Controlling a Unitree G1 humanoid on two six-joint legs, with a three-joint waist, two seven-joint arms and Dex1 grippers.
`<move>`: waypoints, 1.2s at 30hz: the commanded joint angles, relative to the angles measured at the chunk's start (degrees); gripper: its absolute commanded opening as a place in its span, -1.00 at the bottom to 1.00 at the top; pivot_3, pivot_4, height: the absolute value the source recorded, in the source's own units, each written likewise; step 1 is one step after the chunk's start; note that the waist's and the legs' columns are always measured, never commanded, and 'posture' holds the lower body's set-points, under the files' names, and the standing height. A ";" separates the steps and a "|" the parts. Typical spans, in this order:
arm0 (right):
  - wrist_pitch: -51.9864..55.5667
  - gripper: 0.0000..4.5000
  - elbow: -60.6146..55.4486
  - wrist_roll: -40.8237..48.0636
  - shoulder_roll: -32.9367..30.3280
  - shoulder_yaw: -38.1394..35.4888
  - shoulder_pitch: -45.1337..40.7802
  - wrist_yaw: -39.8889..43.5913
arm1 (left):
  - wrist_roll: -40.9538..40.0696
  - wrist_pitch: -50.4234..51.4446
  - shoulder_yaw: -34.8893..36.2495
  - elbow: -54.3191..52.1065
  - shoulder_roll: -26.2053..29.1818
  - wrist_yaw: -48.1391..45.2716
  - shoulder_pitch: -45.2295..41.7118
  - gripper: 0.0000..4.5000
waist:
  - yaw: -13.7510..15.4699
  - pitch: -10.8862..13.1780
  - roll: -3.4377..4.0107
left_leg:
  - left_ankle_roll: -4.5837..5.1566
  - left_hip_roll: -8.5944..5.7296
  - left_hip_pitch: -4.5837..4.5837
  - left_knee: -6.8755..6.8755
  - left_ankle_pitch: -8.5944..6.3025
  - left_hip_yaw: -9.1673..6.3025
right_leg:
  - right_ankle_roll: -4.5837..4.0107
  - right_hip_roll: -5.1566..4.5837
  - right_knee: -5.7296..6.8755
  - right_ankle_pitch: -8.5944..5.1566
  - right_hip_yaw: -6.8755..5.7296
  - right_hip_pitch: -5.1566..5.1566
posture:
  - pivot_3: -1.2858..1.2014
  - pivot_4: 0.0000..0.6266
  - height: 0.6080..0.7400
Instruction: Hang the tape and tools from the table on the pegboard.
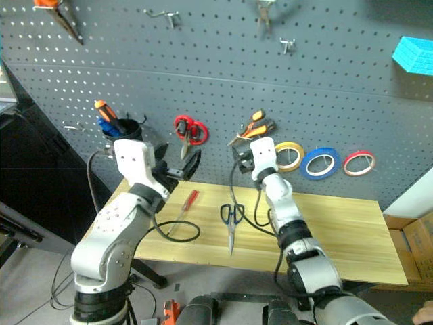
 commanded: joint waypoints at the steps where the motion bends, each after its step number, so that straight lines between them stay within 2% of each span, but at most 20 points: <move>1: 10.43 0.99 -18.99 3.36 -1.78 1.15 5.58 4.43 | 5.16 -2.15 -0.93 3.66 1.63 1.30 -2.49 1.00 | -0.17 0.02 0.03 | 0.00 0.00 0.01 -0.01 0.00 0.00 | 0.09 0.00 0.00 -0.06 0.01 0.00 | 0.19 -0.73 1.00; 3: 18.15 0.99 -29.83 5.68 -3.27 1.62 10.17 6.29 | 6.09 -1.29 -1.77 6.76 2.35 0.43 -3.62 1.00 | -0.30 0.08 0.09 | 0.00 0.01 -0.01 0.00 0.00 0.01 | 0.11 0.00 -0.01 -0.08 0.02 -0.01 | 0.17 -0.68 1.00; 6: 29.70 0.99 -47.16 11.65 -9.59 3.96 17.42 14.26 | 4.56 4.39 -4.72 13.36 1.33 -2.65 -4.78 1.00 | -0.53 0.38 0.39 | 0.00 0.01 -0.03 0.04 -0.01 0.02 | 0.14 -0.02 -0.04 -0.12 0.03 0.00 | 0.12 -0.58 1.00; 10: 36.78 0.99 -58.79 17.37 -18.61 6.31 20.06 24.22 | 3.84 8.64 -8.56 19.56 -1.36 -5.53 -4.55 1.00 | -2.57 1.14 0.68 | 0.02 -0.03 -0.03 0.13 -0.02 0.11 | 0.19 -0.09 -0.05 -0.15 0.12 -0.01 | 0.08 -0.51 1.00; 13: 41.13 0.99 -60.69 20.72 -23.35 7.03 18.71 29.42 | 5.81 8.24 -12.54 25.18 -3.50 -6.36 -5.18 1.00 | -3.93 1.97 0.61 | 0.02 -0.01 0.00 0.11 -0.02 0.07 | 0.19 -0.08 -0.03 -0.15 0.09 -0.01 | 0.05 -0.44 1.00; 20: 35.71 0.99 -58.20 19.12 -27.68 10.70 14.99 37.97 | 9.09 18.80 -10.44 29.60 -12.06 4.86 -2.56 1.00 | -6.31 3.55 0.32 | 0.08 -0.01 -0.08 0.06 -0.06 0.02 | 0.33 -0.04 -0.03 -0.22 0.10 -0.05 | 0.02 -0.34 1.00; 24: 33.69 0.99 -56.87 17.86 -28.29 11.52 14.68 39.27 | 11.31 19.29 -10.88 29.26 -13.23 7.19 -0.76 1.00 | -6.24 4.39 0.22 | 0.24 -0.02 -0.10 0.06 -0.19 0.02 | 0.65 -0.04 -0.03 -0.15 0.10 -0.06 | 0.02 -0.29 1.00; 28: 33.50 0.99 -56.40 18.15 -28.46 10.95 14.59 40.15 | 12.99 18.85 -9.70 31.07 -14.48 9.56 -1.49 1.00 | -6.11 5.07 0.18 | 0.23 -0.04 -0.14 0.11 -0.19 0.01 | 0.42 -0.08 -0.03 -0.28 0.10 -0.07 | 0.02 -0.26 1.00; 36: 33.81 0.99 -56.98 18.58 -29.73 10.97 14.09 42.61 | 11.03 21.66 -7.94 37.35 -18.94 7.31 -3.08 1.00 | -6.05 5.81 0.15 | 0.22 -0.18 -0.21 0.12 -0.20 0.02 | 0.46 -0.25 -0.09 -0.34 0.07 -0.07 | 0.01 -0.22 1.00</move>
